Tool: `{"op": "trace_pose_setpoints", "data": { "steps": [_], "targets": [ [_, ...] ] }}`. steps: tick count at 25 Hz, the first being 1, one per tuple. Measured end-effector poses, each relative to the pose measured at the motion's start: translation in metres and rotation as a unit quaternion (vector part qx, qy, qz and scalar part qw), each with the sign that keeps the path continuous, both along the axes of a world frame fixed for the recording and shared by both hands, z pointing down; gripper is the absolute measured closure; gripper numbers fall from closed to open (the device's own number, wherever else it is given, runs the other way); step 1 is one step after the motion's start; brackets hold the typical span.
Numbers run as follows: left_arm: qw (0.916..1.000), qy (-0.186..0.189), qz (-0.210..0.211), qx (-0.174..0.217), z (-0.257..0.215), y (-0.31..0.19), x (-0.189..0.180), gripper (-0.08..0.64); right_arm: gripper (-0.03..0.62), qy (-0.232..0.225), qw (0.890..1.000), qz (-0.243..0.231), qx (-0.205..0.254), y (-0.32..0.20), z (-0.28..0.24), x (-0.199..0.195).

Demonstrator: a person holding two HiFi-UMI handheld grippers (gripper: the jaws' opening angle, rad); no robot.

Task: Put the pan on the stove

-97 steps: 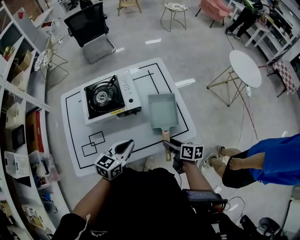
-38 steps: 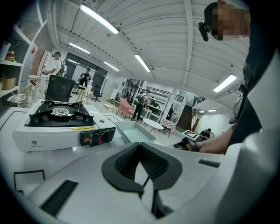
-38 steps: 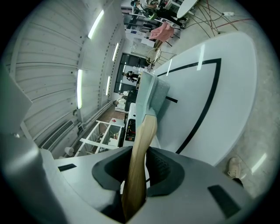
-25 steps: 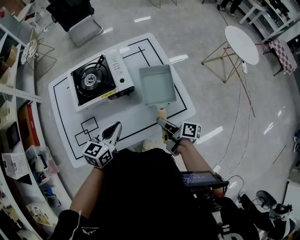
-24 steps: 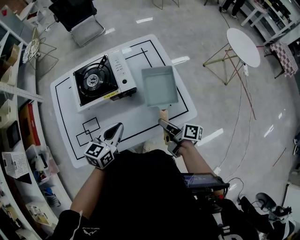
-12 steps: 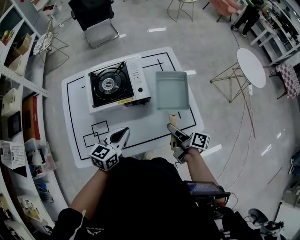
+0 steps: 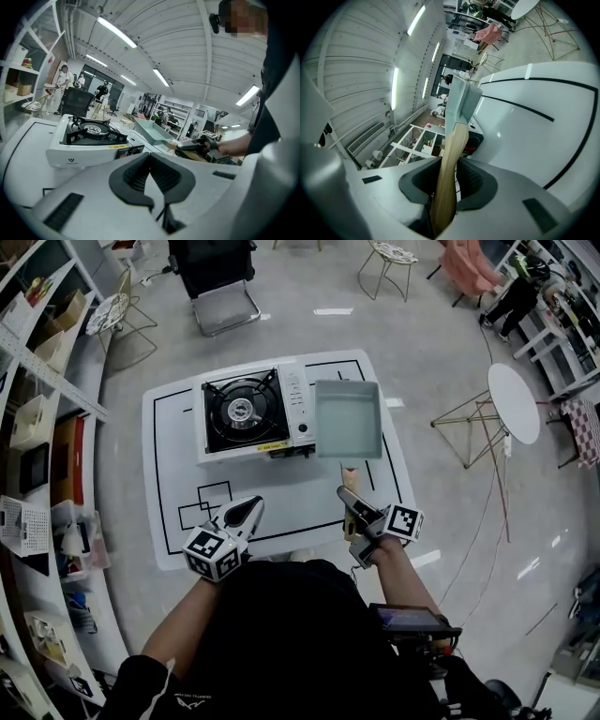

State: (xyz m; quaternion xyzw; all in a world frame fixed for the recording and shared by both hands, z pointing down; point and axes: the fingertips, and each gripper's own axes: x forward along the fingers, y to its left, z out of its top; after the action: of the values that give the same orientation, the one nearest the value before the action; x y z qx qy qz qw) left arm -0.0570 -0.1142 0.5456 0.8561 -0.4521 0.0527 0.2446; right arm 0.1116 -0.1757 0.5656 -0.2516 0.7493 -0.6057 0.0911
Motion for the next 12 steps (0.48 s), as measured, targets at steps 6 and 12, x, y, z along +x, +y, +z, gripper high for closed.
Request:
{"op": "trace_pose_setpoints", "data": {
  "steps": [6, 12],
  "targets": [
    [0.9995, -0.005, -0.03, 0.001, -0.002, 0.009, -0.025, 0.551, 0.479, -0.007, 1.0, -0.029, 0.006, -0.009, -0.008, -0.029],
    [0.9978, -0.008, -0.065, -0.001, -0.018, 0.016, -0.048, 0.551, 0.479, -0.006, 0.998, -0.059, 0.01, -0.017, -0.014, -0.064]
  ]
}}
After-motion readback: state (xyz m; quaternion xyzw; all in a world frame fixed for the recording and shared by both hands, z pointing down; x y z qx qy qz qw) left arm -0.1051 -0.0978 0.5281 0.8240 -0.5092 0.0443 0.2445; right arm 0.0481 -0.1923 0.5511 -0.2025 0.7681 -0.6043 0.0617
